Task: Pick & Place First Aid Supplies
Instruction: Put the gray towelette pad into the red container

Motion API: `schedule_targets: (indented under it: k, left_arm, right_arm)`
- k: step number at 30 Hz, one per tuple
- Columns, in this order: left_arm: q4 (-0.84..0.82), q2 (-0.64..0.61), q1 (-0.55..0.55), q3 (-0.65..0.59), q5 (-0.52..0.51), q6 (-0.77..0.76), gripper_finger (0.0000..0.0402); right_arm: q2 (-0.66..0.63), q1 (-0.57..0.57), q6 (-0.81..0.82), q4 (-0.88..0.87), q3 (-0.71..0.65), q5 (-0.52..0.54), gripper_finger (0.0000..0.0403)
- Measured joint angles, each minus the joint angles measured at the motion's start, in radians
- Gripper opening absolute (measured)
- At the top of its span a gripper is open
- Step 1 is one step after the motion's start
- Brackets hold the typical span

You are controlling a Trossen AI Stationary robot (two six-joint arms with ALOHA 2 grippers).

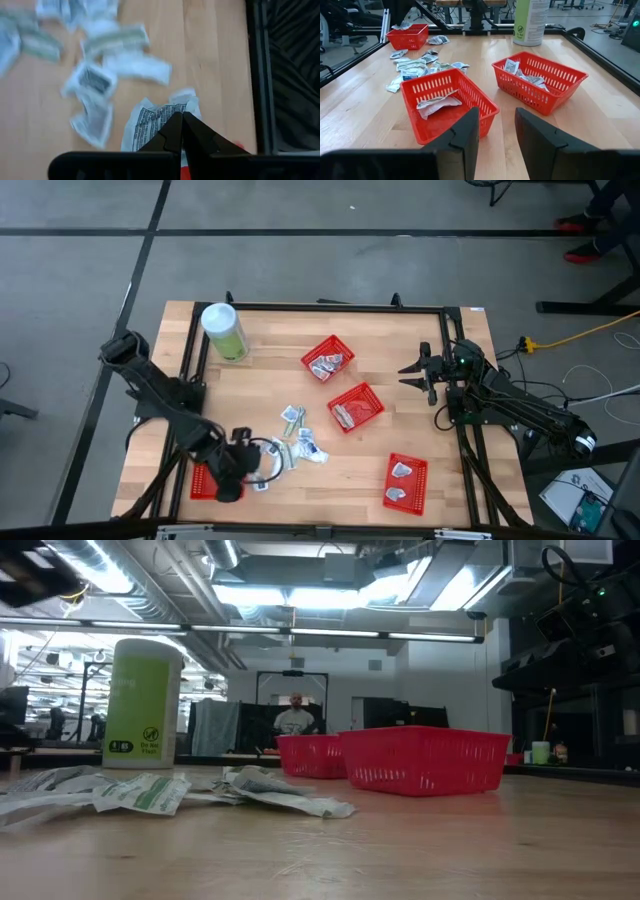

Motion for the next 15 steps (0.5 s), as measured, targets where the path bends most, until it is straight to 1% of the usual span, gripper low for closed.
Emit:
schedule_targets:
  k: [8,15]
  left_arm:
    - [-0.079,0.000,-0.131,0.000,0.031,-0.338,0.0004]
    - [-0.212,0.000,-0.219,0.000,0.045,-0.615,0.0007]
  right_arm:
    - [0.000,0.000,0.000,0.000,0.000,0.000,0.0126]
    - [0.000,0.000,0.000,0.000,0.000,0.000,0.0126]
